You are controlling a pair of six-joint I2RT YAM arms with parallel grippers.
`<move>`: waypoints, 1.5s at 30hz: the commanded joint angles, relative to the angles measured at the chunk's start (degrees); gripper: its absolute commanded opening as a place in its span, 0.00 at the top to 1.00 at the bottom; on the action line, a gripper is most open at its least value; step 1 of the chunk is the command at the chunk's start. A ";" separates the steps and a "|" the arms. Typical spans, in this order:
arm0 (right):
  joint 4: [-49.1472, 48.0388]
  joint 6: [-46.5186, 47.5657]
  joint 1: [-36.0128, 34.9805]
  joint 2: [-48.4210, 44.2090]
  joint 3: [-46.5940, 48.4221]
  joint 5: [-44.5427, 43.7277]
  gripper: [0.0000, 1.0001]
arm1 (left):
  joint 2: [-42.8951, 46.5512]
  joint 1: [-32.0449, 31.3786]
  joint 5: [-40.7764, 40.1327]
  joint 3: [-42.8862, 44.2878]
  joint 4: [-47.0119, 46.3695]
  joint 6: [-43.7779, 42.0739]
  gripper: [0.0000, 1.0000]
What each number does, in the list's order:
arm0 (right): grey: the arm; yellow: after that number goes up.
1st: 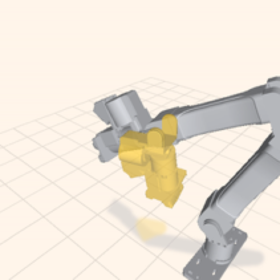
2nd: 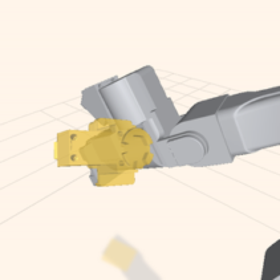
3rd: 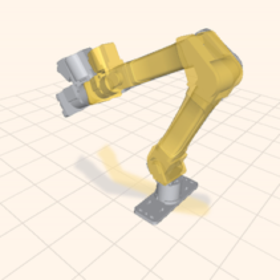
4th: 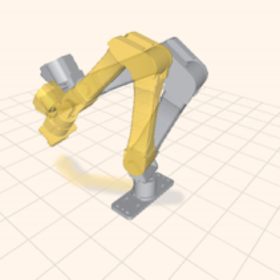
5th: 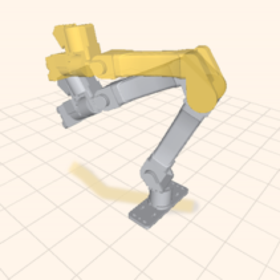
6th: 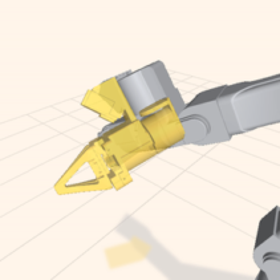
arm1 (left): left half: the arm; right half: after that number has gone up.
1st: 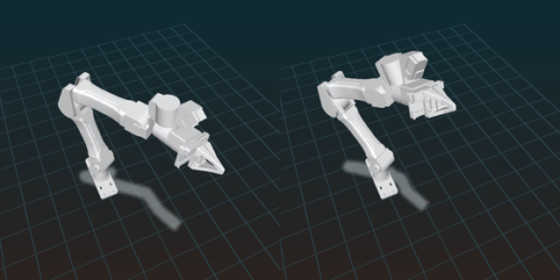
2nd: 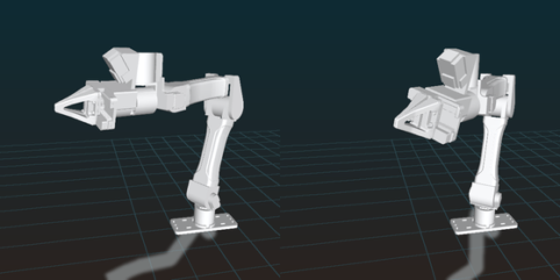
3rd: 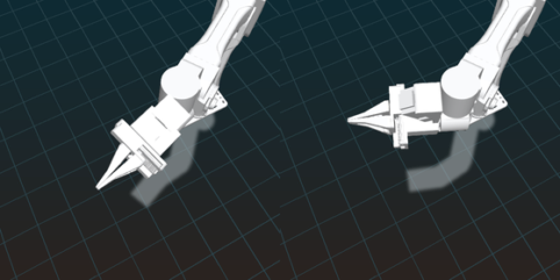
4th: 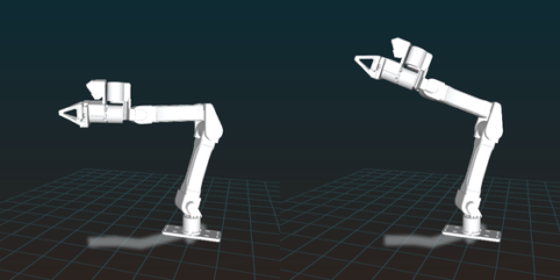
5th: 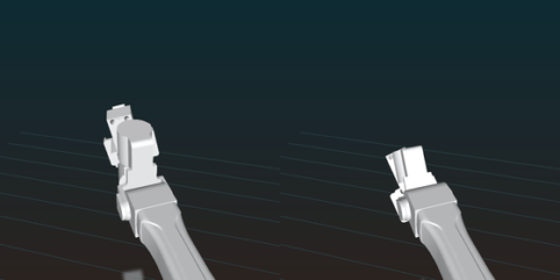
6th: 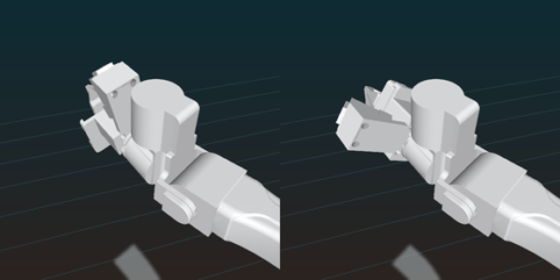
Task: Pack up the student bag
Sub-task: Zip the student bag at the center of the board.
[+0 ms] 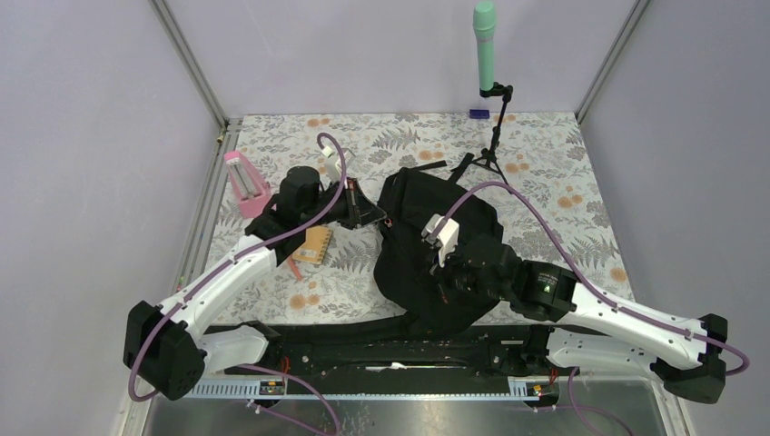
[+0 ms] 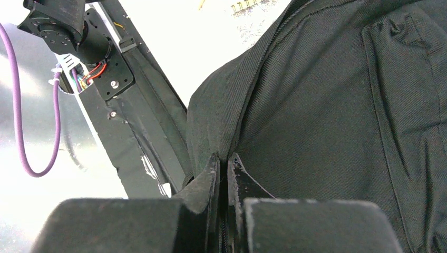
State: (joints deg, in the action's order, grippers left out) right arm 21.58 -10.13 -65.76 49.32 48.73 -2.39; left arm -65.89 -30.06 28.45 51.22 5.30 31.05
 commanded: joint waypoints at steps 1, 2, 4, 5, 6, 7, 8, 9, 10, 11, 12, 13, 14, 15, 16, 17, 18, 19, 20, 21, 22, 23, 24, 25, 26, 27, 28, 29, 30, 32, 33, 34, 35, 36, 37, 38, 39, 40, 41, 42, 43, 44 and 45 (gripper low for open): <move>1.22 -0.76 -1.48 -2.96 0.24 5.13 1.00 | -0.21 1.98 -7.42 0.55 -11.72 0.48 1.00; 1.19 -0.80 -1.40 -3.45 0.16 4.62 1.00 | -0.14 2.14 -7.86 0.12 -11.86 0.49 1.00; 1.20 -0.85 -1.41 -4.53 0.08 3.78 1.00 | -0.14 2.48 -8.46 -0.86 -12.18 0.73 1.00; 1.23 -0.89 -1.39 -5.15 0.05 3.46 1.00 | -0.19 2.80 -8.50 -1.31 -12.42 0.95 1.00; 1.22 -0.84 -1.39 -5.72 0.17 3.30 1.00 | -0.35 3.08 -8.51 -1.83 -12.68 1.29 1.00; 1.18 -0.78 -1.39 -6.33 0.28 3.29 1.00 | -0.56 3.39 -8.48 -2.26 -12.95 1.64 1.00; 1.18 -0.72 -1.41 -6.87 0.44 3.46 1.00 | -0.82 3.66 -8.41 -2.73 -13.39 1.98 1.00; 1.23 -0.70 -1.44 -7.29 0.63 3.69 1.00 | -1.09 3.91 -8.35 -3.16 -13.77 2.34 1.00; 1.21 -0.74 -1.40 -7.60 0.80 3.90 1.00 | -1.36 4.15 -8.27 -3.53 -14.27 2.68 1.00; 1.18 -0.68 -1.39 -7.80 0.95 4.09 1.00 | -1.69 4.34 -8.23 -3.92 -14.79 2.95 1.00; 1.19 -0.80 -1.39 -7.95 0.94 4.33 1.00 | -1.96 4.53 -8.17 -4.18 -15.36 3.15 1.00; 1.23 -0.77 -1.44 -8.00 0.93 4.53 1.00 | -2.37 4.65 -8.06 -4.34 -15.74 3.34 1.00; 1.23 -0.96 -1.41 -8.01 0.94 4.65 1.00 | -2.71 4.73 -8.12 -4.44 -15.98 3.25 1.00; 1.19 -1.21 -1.39 -8.01 0.85 4.86 1.00 | -3.01 4.79 -8.39 -4.46 -16.06 3.28 1.00; 1.18 -1.32 -1.41 -8.01 0.84 5.07 1.00 | -3.36 4.83 -8.58 -4.53 -16.15 3.19 1.00; 1.18 -1.41 -1.41 -8.01 0.93 5.30 1.00 | -3.76 4.92 -8.88 -4.70 -16.26 3.08 1.00; 1.18 -1.58 -1.42 -8.13 0.97 5.48 1.00 | -4.07 4.99 -9.22 -4.82 -16.24 2.91 1.00; 1.20 -1.68 -1.47 -8.27 1.01 5.55 1.00 | -4.41 5.08 -9.67 -4.99 -16.20 2.87 1.00; 1.18 -1.62 -1.42 -8.32 1.02 5.51 1.00 | -4.71 5.10 -10.21 -5.18 -16.11 2.71 1.00; 1.18 -1.62 -1.42 -8.36 1.07 5.47 1.00 | -5.08 5.15 -10.96 -5.23 -15.76 2.64 1.00; 1.22 -1.68 -1.40 -8.36 1.14 5.54 1.00 | -5.54 5.23 -11.83 -5.25 -15.25 2.62 1.00; 1.19 -1.69 -1.40 -8.32 1.19 5.66 1.00 | -5.94 5.27 -12.59 -5.19 -14.60 2.60 1.00; 1.19 -1.75 -1.42 -8.20 1.26 5.85 1.00 | -6.38 5.36 -13.42 -5.09 -14.02 2.59 1.00; 1.23 -1.75 -1.48 -8.19 1.28 5.98 1.00 | -6.83 5.44 -14.04 -5.08 -13.52 2.59 1.00; 1.21 -1.86 -1.45 -8.14 1.35 6.12 1.00 | -7.21 5.52 -14.70 -5.08 -13.11 2.61 1.00; 1.18 -1.85 -1.44 -8.10 1.35 6.17 1.00 | -7.61 5.61 -15.33 -5.08 -12.67 2.57 1.00; 1.18 -1.87 -1.44 -8.10 1.41 6.24 1.00 | -7.95 5.70 -16.06 -5.04 -12.18 2.49 1.00; 1.07 -1.96 -1.46 -8.03 1.37 6.38 1.00 | -8.40 5.78 -16.81 -5.04 -11.70 2.40 1.00; 0.83 -2.06 -1.46 -7.99 1.25 6.62 1.00 | -8.71 5.88 -17.45 -5.07 -11.31 2.43 1.00; -0.12 -2.35 -1.48 -7.64 0.81 7.49 1.00 | -9.49 6.02 -18.78 -5.26 -10.99 2.39 1.00; -0.64 -2.68 -1.48 -7.39 0.62 8.08 1.00 | -9.78 6.11 -19.19 -5.43 -11.10 2.51 1.00; -1.14 -2.94 -1.48 -7.13 0.46 8.59 1.00 | -10.05 6.15 -19.43 -5.62 -11.40 2.52 1.00; -1.33 -3.12 -1.62 -6.87 0.41 8.97 1.00 | -10.32 6.23 -19.98 -5.88 -11.95 2.48 1.00; -1.63 -3.20 -1.74 -6.68 0.32 9.18 1.00 | -10.42 6.24 -20.40 -5.98 -12.19 2.52 1.00; -1.82 -3.37 -1.89 -6.54 0.24 9.24 1.00 | -10.67 6.29 -20.98 -6.04 -12.39 2.59 1.00; -2.00 -3.38 -2.10 -6.44 0.15 9.25 1.00 | -10.86 6.37 -21.41 -6.17 -12.55 2.59 1.00; -2.21 -3.48 -2.24 -6.35 0.02 9.25 1.00 | -11.00 6.42 -21.68 -6.41 -12.99 2.61 1.00; -2.31 -3.46 -2.41 -6.34 -0.10 9.33 1.00 | -11.01 6.42 -21.75 -6.62 -13.39 2.88 1.00; -2.48 -3.47 -2.52 -6.41 -0.28 9.29 1.00 | -10.97 6.42 -21.63 -6.84 -13.76 3.15 1.00; -2.53 -3.49 -2.55 -6.36 -0.44 9.26 1.00 | -10.85 6.42 -21.26 -7.10 -14.19 3.30 1.00; -2.61 -3.38 -2.58 -6.30 -0.66 9.21 1.00 | -10.53 6.42 -20.58 -7.39 -14.77 3.52 1.00; -2.79 -3.40 -2.62 -6.22 -0.98 8.98 1.00 | -10.17 6.42 -19.98 -7.65 -15.27 3.60 1.00; -3.01 -3.32 -2.62 -6.05 -1.51 8.76 1.00 | -9.65 6.42 -19.54 -7.91 -15.47 3.68 1.00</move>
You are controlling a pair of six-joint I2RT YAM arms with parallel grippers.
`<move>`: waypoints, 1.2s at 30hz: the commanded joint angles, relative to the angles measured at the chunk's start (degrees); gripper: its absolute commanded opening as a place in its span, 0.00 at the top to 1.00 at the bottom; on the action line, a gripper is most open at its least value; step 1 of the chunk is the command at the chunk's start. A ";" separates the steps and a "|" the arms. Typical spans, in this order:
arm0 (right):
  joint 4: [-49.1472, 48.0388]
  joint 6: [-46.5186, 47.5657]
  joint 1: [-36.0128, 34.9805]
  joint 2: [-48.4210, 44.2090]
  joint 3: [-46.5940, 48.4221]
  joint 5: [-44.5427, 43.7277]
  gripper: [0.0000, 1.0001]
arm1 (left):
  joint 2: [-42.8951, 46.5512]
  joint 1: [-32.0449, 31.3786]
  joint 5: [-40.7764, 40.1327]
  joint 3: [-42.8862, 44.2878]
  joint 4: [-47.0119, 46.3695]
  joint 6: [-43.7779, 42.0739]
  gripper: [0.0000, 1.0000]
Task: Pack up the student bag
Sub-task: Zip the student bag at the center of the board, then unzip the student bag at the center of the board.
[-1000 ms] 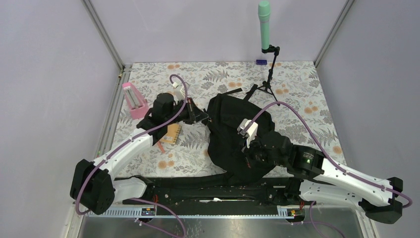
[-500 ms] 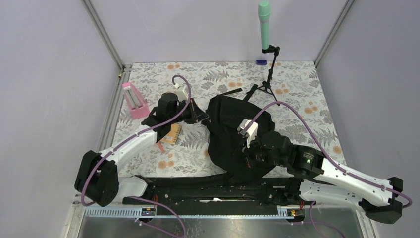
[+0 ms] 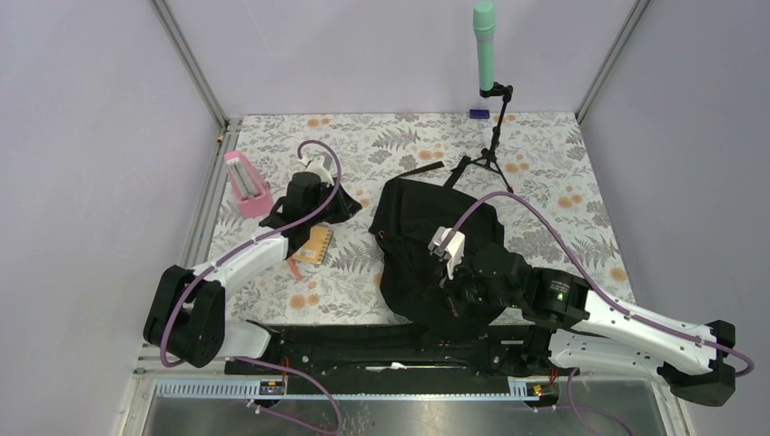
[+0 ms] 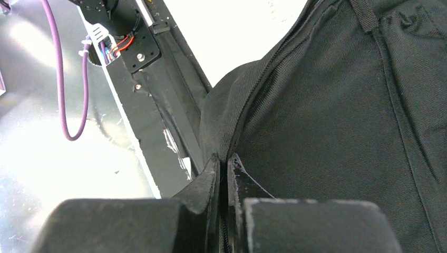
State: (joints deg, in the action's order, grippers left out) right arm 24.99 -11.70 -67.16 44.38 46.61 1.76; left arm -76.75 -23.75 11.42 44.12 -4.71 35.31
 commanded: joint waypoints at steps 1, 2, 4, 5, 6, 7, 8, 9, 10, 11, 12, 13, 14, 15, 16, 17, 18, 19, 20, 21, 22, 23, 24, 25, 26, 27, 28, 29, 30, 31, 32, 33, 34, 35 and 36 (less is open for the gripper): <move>-6.65 -1.74 -1.22 -0.76 0.10 4.27 1.00 | 1.90 0.10 -2.43 -0.91 -5.42 -0.47 1.00; -6.88 -1.69 -1.22 -0.33 -0.60 3.96 1.00 | 2.79 0.10 -2.50 -1.00 -5.15 -0.38 1.00; -7.56 -1.87 -1.25 0.80 -1.75 3.07 1.00 | 4.99 0.10 -2.94 -1.05 -4.39 -0.41 0.98; -7.93 -1.95 -1.23 1.42 -2.39 2.58 1.00 | 6.23 0.10 -3.13 -0.91 -3.94 -0.63 0.92; -8.25 -2.20 -1.23 2.10 -2.78 2.22 1.00 | 7.59 0.10 -3.34 -0.77 -3.33 -1.04 0.85; -8.53 -2.64 -1.22 2.76 -3.05 2.01 1.00 | 9.02 0.10 -3.29 -0.59 -2.77 -1.36 0.78; -8.88 -3.14 -1.22 3.38 -3.35 1.80 0.96 | 10.22 0.10 -3.19 -0.28 -2.04 -1.84 0.72; -9.35 -3.93 -1.23 3.76 -3.49 1.65 0.89 | 11.70 0.04 -3.16 0.00 -1.14 -2.24 0.66; -9.87 -4.74 -1.22 3.81 -3.66 1.29 0.77 | 13.16 0.03 -3.41 0.26 0.03 -2.54 0.59; -10.46 -5.52 -1.22 3.57 -3.85 0.46 0.63 | 14.52 0.02 -3.83 0.38 1.41 -2.75 0.51; -10.75 -6.12 -1.25 3.20 -4.05 -0.93 0.52 | 16.56 0.02 -4.01 0.31 2.13 -2.97 0.45; -10.72 -6.63 -1.23 2.72 -4.12 -3.88 0.42 | 18.06 -0.10 -4.07 0.16 2.84 -3.26 0.42; -10.30 -6.88 -1.22 2.15 -4.23 -6.66 0.33 | 19.42 -0.34 -4.04 -0.01 3.43 -3.43 0.40; -9.60 -6.96 -1.17 1.54 -4.10 -9.40 0.26 | 20.84 -0.60 -3.96 -0.26 3.89 -3.61 0.39; -8.63 -7.03 -0.91 1.17 -3.72 -11.94 0.20 | 22.07 -1.13 -3.74 -0.57 4.32 -3.77 0.38; -7.15 -7.18 -0.40 0.92 -3.23 -13.92 0.16 | 23.00 -1.85 -3.52 -0.87 4.54 -3.89 0.37; -5.68 -7.33 0.65 0.98 -2.48 -14.90 0.14 | 23.81 -2.81 -3.41 -1.05 4.61 -4.18 0.37; -4.05 -7.47 2.04 1.33 -1.63 -15.03 0.13 | 24.46 -4.09 -3.61 -1.21 4.62 -4.78 0.36; -2.28 -7.78 3.61 1.71 -0.81 -14.84 0.13 | 24.80 -5.41 -4.01 -1.10 6.00 -5.14 0.36; -0.80 -7.95 5.38 2.15 -0.13 -14.63 0.13 | 25.01 -7.16 -4.63 -1.06 6.58 -5.42 0.36; 0.54 -8.01 6.98 2.62 0.31 -14.52 0.13 | 25.06 -8.89 -5.14 -1.01 6.92 -5.62 0.35; 1.64 -8.00 9.13 2.98 0.61 -14.62 0.13 | 25.07 -10.72 -5.77 -1.17 6.99 -5.69 0.35; 2.51 -8.06 10.80 3.32 0.89 -14.81 0.12 | 25.00 -12.90 -6.67 -1.34 6.99 -5.59 0.35; 3.09 -8.19 12.26 3.71 0.98 -14.85 0.12 | 24.88 -15.22 -8.03 -1.56 7.00 -5.46 0.35; 3.42 -8.37 13.77 4.01 1.00 -14.73 0.12 | 24.67 -18.18 -9.42 -1.88 6.82 -5.29 0.35; 3.35 -8.64 15.10 4.26 0.92 -14.57 0.12 | 24.39 -20.09 -10.58 -2.31 6.33 -5.09 0.36; 3.06 -9.29 16.48 4.52 0.70 -14.32 0.13 | 24.03 -22.38 -11.14 -3.03 5.34 -4.52 0.41; 2.54 -9.71 17.80 4.83 0.43 -13.87 0.13 | 23.71 -25.28 -13.25 -3.65 4.25 -3.58 0.43; 1.82 -9.98 18.71 5.23 0.16 -13.48 0.14 | 23.38 -27.25 -13.80 -4.29 2.44 -2.60 0.45; 1.10 -10.40 19.52 5.70 -0.38 -13.49 0.15 | 23.00 -29.01 -14.44 -5.10 0.68 -1.45 0.46; 0.43 -10.75 20.28 6.20 -0.76 -13.78 0.16 | 22.66 -31.07 -15.29 -5.95 -1.32 -0.26 0.47; 0.07 -11.13 21.10 6.84 -1.30 -14.33 0.16 | 22.18 -33.12 -16.34 -6.98 -3.55 0.70 0.47; -0.10 -11.58 22.05 7.44 -1.64 -14.96 0.16 | 21.49 -35.13 -17.47 -7.80 -5.66 1.46 0.48; -0.04 -11.92 23.23 7.86 -1.79 -15.36 0.16 | 20.61 -37.01 -18.61 -8.56 -7.37 2.09 0.49; -0.03 -12.50 24.76 8.25 -1.80 -15.27 0.16 | 19.36 -38.73 -19.69 -9.15 -8.58 2.58 0.50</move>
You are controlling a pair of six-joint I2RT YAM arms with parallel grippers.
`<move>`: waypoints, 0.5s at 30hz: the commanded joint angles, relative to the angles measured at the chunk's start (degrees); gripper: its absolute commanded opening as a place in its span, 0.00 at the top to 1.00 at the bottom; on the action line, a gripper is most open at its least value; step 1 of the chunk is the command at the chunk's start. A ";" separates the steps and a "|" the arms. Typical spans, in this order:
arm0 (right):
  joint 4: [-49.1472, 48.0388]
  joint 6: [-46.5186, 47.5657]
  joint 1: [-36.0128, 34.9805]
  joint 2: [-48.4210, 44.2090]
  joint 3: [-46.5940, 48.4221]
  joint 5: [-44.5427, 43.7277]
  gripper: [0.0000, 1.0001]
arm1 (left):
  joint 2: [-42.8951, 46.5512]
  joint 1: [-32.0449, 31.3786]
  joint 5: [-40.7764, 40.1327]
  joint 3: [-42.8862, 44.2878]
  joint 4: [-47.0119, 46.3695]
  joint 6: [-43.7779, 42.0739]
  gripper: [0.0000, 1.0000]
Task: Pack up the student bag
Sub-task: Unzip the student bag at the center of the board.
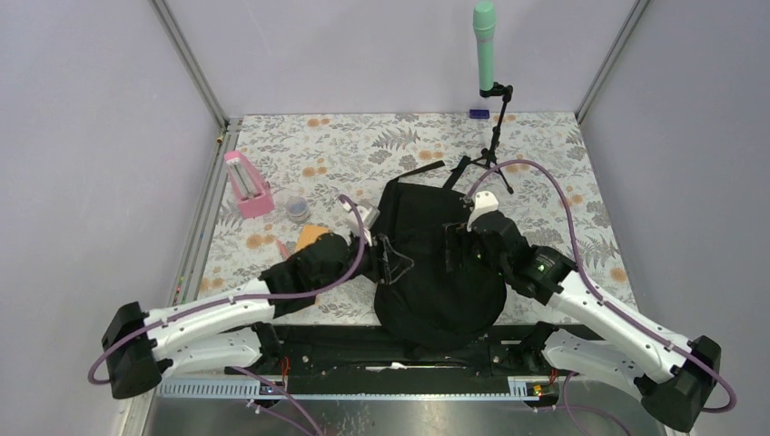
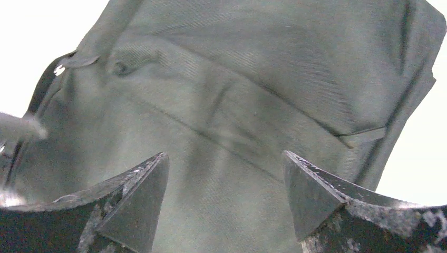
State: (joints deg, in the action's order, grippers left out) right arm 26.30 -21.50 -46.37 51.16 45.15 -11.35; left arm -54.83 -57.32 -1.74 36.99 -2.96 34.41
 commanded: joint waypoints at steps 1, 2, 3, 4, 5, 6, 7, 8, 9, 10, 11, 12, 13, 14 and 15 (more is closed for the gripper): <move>-1.39 -3.01 6.05 1.68 -0.19 -1.92 0.16 | -3.88 -6.87 -7.36 -2.30 -10.95 4.04 0.51; -1.47 -3.23 7.40 1.65 -0.04 -2.21 0.16 | -5.52 -8.25 -8.03 -2.40 -11.27 4.53 0.52; -1.77 -3.12 8.54 1.59 0.18 -2.89 0.16 | -7.09 -9.65 -8.36 -2.43 -11.70 5.05 0.53; -2.02 -2.92 9.38 1.68 0.35 -3.74 0.15 | -8.80 -10.85 -8.42 -2.69 -12.35 5.64 0.54; -2.26 -2.61 10.22 1.81 0.60 -4.59 0.15 | -10.28 -11.87 -8.45 -3.02 -13.39 6.34 0.56; -2.43 -2.26 10.97 2.09 0.72 -5.56 0.15 | -11.57 -12.93 -8.45 -3.42 -14.42 6.89 0.57; -2.69 -1.78 11.72 2.52 0.74 -6.39 0.15 | -12.82 -13.78 -8.58 -3.84 -15.27 7.31 0.58; -2.94 -1.35 12.84 3.08 0.58 -7.06 0.14 | -13.92 -14.58 -8.81 -4.12 -15.69 7.60 0.59; -3.02 -1.23 14.29 3.83 0.42 -7.05 0.14 | -14.85 -15.35 -9.22 -4.32 -15.64 7.72 0.60; -3.09 -1.36 16.09 4.61 0.30 -6.23 0.15 | -15.61 -15.96 -9.77 -4.56 -15.45 7.77 0.61; -3.05 -1.73 18.03 5.38 0.15 -4.86 0.16 | -16.08 -16.58 -10.35 -4.83 -15.27 7.89 0.62; -3.08 -2.22 19.82 5.89 0.00 -3.27 0.17 | -16.43 -17.09 -10.84 -5.41 -15.16 7.94 0.63; -3.26 -3.12 21.41 6.25 -0.06 -1.60 0.19 | -16.67 -17.57 -11.35 -5.82 -15.14 7.95 0.63; -3.69 -3.70 22.55 6.39 -0.31 -0.06 0.20 | -16.85 -18.10 -11.96 -6.14 -14.99 7.95 0.64; -4.09 -4.45 23.51 6.45 -0.52 1.62 0.20 | -17.07 -18.66 -12.71 -6.22 -14.56 7.76 0.64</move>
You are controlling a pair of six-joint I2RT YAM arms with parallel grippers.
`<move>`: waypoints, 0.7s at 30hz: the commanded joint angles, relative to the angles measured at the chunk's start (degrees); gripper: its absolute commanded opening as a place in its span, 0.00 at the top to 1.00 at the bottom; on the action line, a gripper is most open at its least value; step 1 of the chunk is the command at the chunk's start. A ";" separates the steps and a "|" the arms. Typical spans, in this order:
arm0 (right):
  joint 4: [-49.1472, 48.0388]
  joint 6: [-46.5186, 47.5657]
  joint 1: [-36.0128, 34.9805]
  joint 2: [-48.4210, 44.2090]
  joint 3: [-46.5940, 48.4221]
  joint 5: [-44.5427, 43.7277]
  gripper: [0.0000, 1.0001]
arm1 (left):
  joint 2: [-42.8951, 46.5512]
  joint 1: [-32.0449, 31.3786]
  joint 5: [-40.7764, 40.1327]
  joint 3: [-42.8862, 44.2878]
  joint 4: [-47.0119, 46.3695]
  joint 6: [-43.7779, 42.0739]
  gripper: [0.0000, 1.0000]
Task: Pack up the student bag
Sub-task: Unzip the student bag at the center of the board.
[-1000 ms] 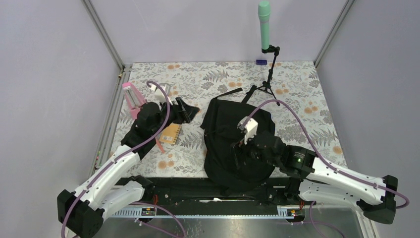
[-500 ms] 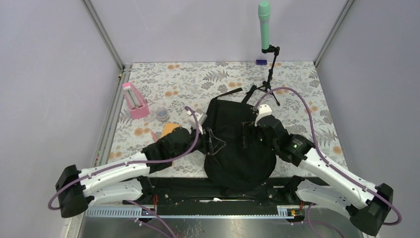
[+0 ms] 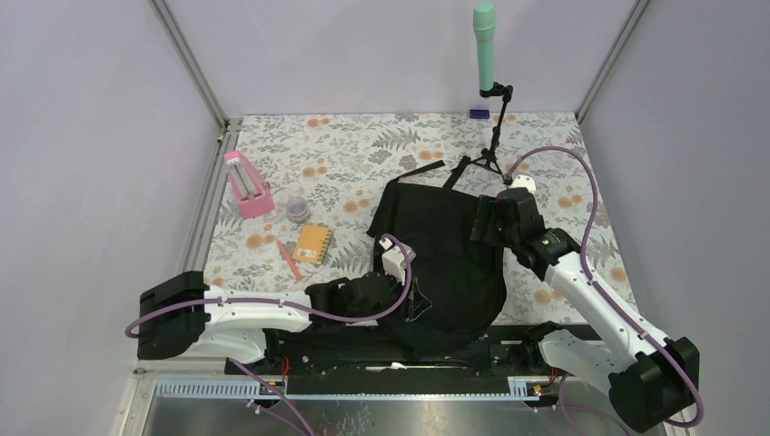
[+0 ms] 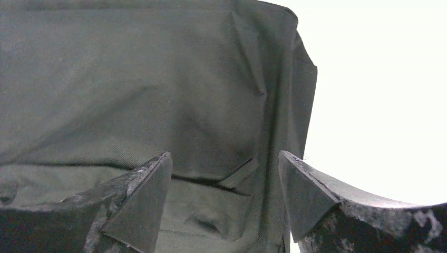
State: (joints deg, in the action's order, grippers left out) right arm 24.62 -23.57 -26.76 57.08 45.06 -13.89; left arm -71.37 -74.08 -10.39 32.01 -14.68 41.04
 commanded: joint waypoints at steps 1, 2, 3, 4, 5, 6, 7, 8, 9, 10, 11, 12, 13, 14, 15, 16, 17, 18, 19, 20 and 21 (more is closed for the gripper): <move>-2.96 -3.17 4.64 0.35 -0.72 5.39 0.21 | -0.74 -2.92 -4.89 -1.02 -2.31 0.66 0.65; -3.74 -3.95 5.10 0.27 -1.12 6.32 0.22 | -1.04 -3.74 -5.89 -0.61 -1.68 0.03 0.65; -4.40 -4.61 5.48 0.23 -1.53 6.89 0.22 | -1.35 -4.50 -6.70 0.07 -1.26 -0.65 0.65; -4.97 -5.21 5.77 0.36 -1.81 7.14 0.22 | -1.60 -4.96 -7.36 0.76 -1.22 -1.22 0.65; -5.22 -5.55 6.17 0.73 -2.04 7.20 0.23 | -1.84 -5.27 -7.50 1.38 -1.58 -1.76 0.65; -5.33 -5.72 6.56 1.41 -1.99 7.13 0.23 | -2.11 -5.57 -7.47 1.98 -2.33 -2.28 0.64; -5.37 -5.77 6.99 2.16 -1.98 7.12 0.25 | -2.32 -5.75 -7.25 2.58 -3.20 -2.80 0.64; -5.37 -5.86 7.65 3.17 -1.91 7.24 0.25 | -2.59 -5.91 -6.88 3.20 -4.26 -3.33 0.63; -5.37 -5.87 8.16 4.60 -1.90 7.34 0.27 | -2.95 -6.06 -6.30 3.82 -5.33 -3.95 0.61; -5.37 -5.87 8.53 5.44 -1.83 7.50 0.29 | -3.31 -6.19 -5.49 4.45 -6.48 -4.73 0.59; -5.36 -5.87 8.83 6.29 -1.71 7.85 0.30 | -3.67 -6.43 -4.48 5.20 -7.75 -5.99 0.56; -5.33 -5.79 8.93 6.94 -1.77 8.18 0.31 | -4.02 -6.73 -3.57 5.71 -8.83 -6.76 0.53; -5.35 -5.85 9.12 7.48 -1.79 8.79 0.32 | -4.36 -7.03 -2.39 6.27 -10.08 -7.84 0.49; -5.37 -5.90 9.18 7.78 -1.81 9.51 0.34 | -4.67 -7.47 -1.14 6.68 -11.20 -9.03 0.45; -5.37 -6.06 9.14 8.05 -1.94 10.02 0.35 | -4.92 -7.83 0.46 7.05 -12.18 -10.17 0.41; -5.37 -6.30 9.17 8.12 -2.13 10.57 0.36 | -5.22 -8.17 2.16 7.42 -12.97 -11.39 0.37; -5.36 -6.51 9.18 8.00 -2.39 10.84 0.37 | -5.59 -8.49 3.79 7.80 -13.42 -12.37 0.35; -5.36 -6.83 9.12 7.80 -2.69 11.14 0.38 | -6.14 -8.67 5.46 8.25 -13.47 -13.26 0.34; -5.33 -7.27 9.11 7.57 -3.01 11.33 0.40 | -6.75 -8.90 6.93 8.60 -13.41 -14.09 0.32; -5.32 -7.54 9.13 7.19 -3.29 11.46 0.41 | -7.56 -9.08 8.51 8.86 -13.14 -14.90 0.31; -5.29 -7.73 9.15 6.80 -3.59 11.77 0.43 | -8.08 -9.33 9.80 9.17 -12.57 -15.83 0.30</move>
State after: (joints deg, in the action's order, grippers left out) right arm 20.23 -29.50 -17.87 65.34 42.39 -4.21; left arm -77.25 -82.46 -8.34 38.30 -23.24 30.81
